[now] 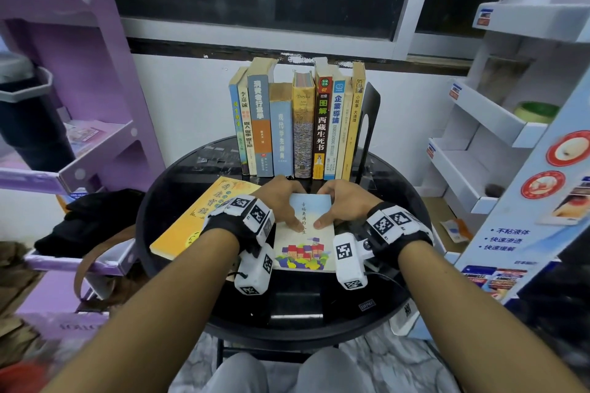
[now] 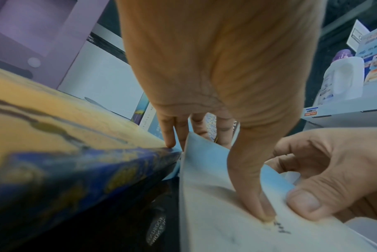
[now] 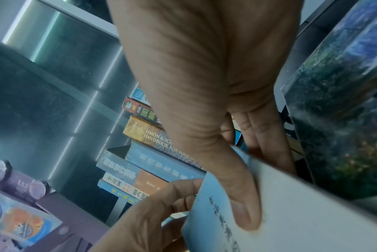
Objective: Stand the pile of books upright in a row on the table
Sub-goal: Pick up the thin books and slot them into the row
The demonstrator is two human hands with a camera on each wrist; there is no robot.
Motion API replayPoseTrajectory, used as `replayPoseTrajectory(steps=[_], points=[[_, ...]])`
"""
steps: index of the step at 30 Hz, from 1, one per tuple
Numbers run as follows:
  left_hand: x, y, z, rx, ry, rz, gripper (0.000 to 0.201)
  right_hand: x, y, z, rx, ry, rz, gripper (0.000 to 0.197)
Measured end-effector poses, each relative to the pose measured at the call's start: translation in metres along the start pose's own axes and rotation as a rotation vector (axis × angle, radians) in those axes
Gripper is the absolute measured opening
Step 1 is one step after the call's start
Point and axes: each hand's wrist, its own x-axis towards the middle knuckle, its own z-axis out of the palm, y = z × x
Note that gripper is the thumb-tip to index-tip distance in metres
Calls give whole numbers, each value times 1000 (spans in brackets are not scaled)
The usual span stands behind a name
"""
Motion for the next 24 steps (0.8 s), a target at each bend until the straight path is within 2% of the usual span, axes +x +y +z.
replayPoseTrajectory(steps=[9,13,18,21,24], points=[[-3,-4,-9,-178,59,1,67,-4,-6,-11,132,38,-78,53],[-4,-3,-13,-303,165,-9,55,-7,-8,-18,211,86,-109,49],[-5,-1,-20,-728,174,-48,47,-11,-8,-28,381,189,-127,48],[-4,3,-23,-894,269,-71,43,-14,-10,-33,428,229,-134,48],[-1,8,-27,-992,346,-50,40,-19,-12,-36,486,170,-143,38]])
